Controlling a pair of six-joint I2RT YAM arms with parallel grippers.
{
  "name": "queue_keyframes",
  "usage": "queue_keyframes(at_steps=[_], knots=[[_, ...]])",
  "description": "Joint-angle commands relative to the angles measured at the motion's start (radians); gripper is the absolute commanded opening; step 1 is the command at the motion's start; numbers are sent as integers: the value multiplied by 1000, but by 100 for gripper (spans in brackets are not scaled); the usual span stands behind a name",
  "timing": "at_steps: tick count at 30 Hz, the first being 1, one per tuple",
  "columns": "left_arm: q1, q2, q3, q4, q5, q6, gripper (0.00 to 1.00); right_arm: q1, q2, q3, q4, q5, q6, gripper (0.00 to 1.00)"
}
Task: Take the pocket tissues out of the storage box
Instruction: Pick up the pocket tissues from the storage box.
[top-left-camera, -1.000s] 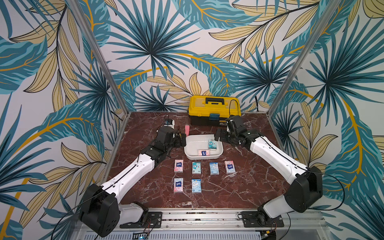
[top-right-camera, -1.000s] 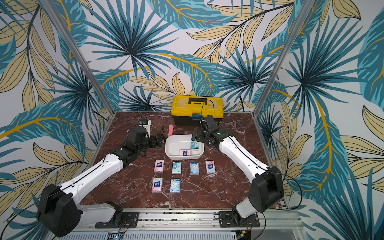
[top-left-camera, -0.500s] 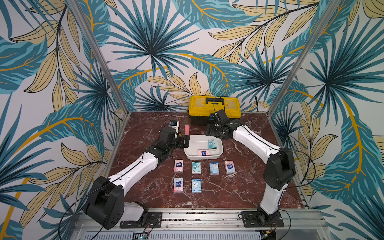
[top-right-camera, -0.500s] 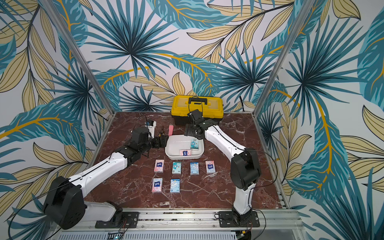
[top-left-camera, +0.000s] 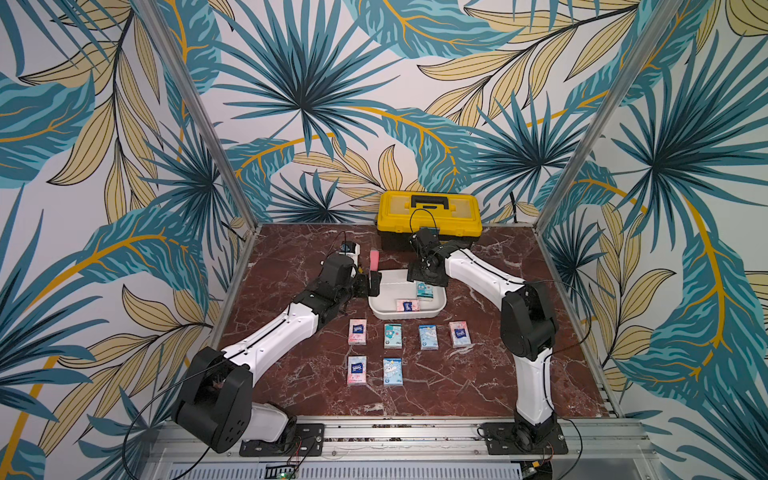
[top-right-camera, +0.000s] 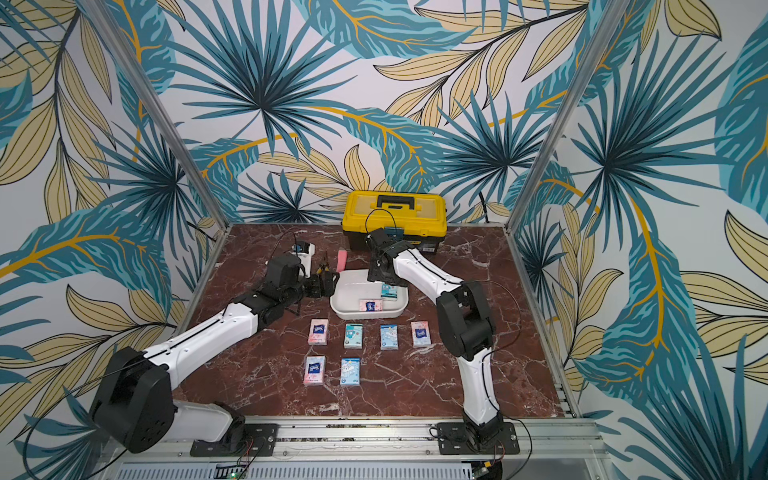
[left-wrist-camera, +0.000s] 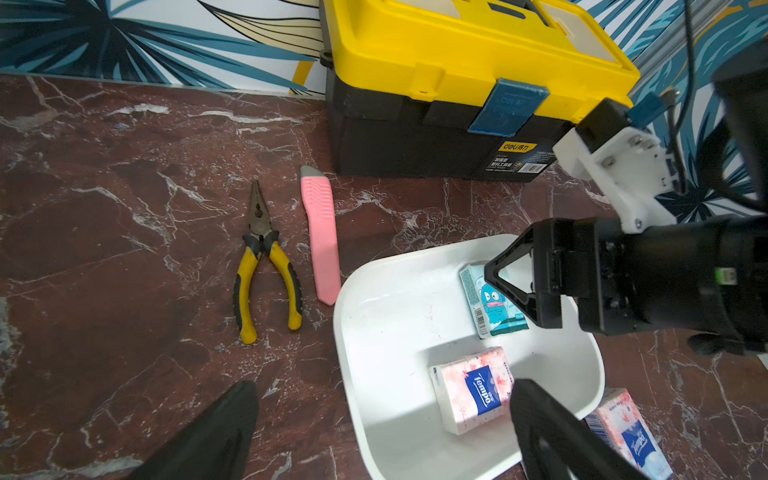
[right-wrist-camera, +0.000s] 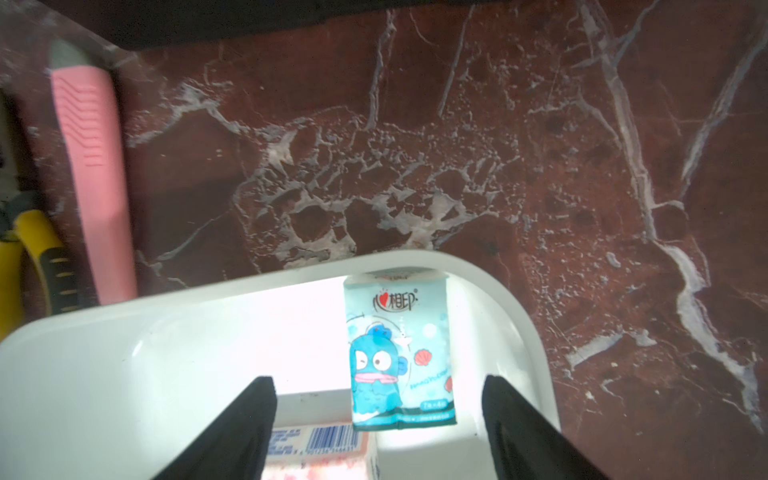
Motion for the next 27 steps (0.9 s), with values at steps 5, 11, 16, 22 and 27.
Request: queue_keyframes(at_steps=[5,11,16,22,27], knots=[[6,-1,-13,-4,5,-12,100,5,74,40,-54,-1,30,82],[7,0,-10,-12,3,-12,100,4,115,69,-71,7,23,81],[7,1,-10,-14,3,-14,100,4,151,93,-89,2,23,79],[7,4,-12,-11,2,-20,100,5,175,101,-92,-15,16,76],[7,1,-15,-13,3,-23,100,4,182,105,-95,-26,9,70]])
